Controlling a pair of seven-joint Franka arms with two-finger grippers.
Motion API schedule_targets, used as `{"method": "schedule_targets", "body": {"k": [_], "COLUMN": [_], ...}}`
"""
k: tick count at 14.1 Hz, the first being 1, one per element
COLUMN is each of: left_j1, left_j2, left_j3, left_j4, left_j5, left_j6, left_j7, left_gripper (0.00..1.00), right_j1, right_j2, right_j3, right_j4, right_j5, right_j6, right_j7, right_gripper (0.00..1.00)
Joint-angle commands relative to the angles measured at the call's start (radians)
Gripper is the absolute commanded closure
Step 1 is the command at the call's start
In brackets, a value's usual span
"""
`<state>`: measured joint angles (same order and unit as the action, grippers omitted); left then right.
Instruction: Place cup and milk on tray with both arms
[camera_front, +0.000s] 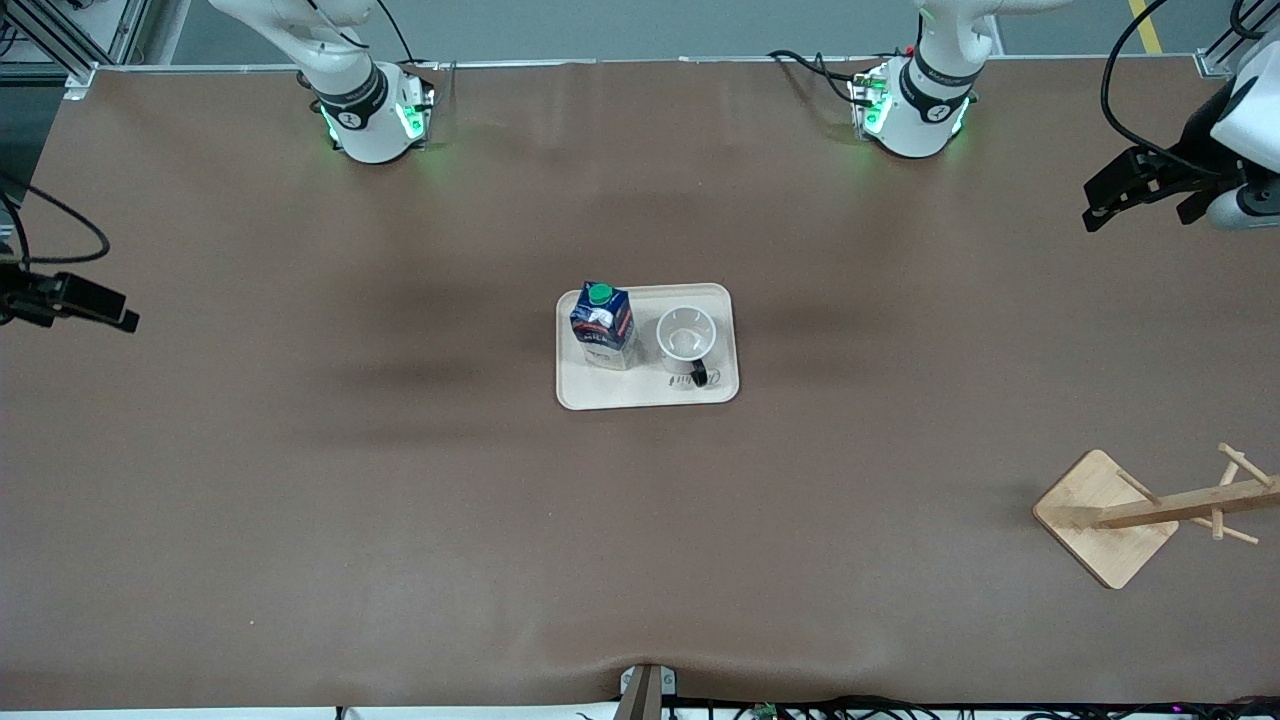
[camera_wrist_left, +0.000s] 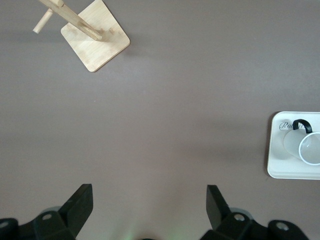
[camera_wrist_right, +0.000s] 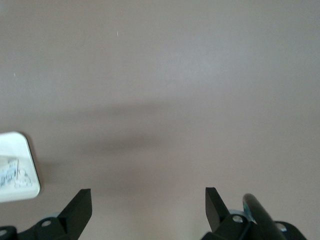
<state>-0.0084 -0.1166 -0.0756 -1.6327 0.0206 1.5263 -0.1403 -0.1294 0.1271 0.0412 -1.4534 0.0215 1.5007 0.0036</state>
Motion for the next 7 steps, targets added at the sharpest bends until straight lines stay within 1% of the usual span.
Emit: {"method": "schedule_targets", "body": {"k": [1, 2, 4, 5, 7], "left_j1": [-0.01, -0.005, 0.001, 0.001, 0.002], "left_j2": [0.023, 0.043, 0.058, 0.058, 0.058], "left_j3": [0.007, 0.007, 0.008, 0.01, 0.013], "left_j4": [0.049, 0.08, 0.115, 0.122, 0.123], "left_j5": [-0.014, -0.014, -0.013, -0.007, -0.005], "left_j6": [-0.044, -0.061, -0.092, -0.097, -0.097], "left_j7": [-0.007, -0.007, -0.007, -0.005, -0.005], "left_gripper": [0.0, 0.0, 0.0, 0.0, 0.0], "right_j1": [-0.027, -0.022, -0.022, -0.022, -0.03], "right_j2": [-0.053, -0.052, -0.047, -0.046, -0.044], "right_j3": [0.017, 0.02, 0.02, 0.02, 0.016], "right_j4": [-0.059, -0.018, 0.091, 0.114, 0.114], "right_j5": [-0.018, -0.021, -0.025, -0.025, -0.015], "right_j6": [0.003, -0.008, -0.088, -0.092, -0.092], "right_j7": [-0.016, -0.014, -0.013, -0.016, -0.013], "right_gripper": [0.0, 0.0, 0.0, 0.0, 0.0]}}
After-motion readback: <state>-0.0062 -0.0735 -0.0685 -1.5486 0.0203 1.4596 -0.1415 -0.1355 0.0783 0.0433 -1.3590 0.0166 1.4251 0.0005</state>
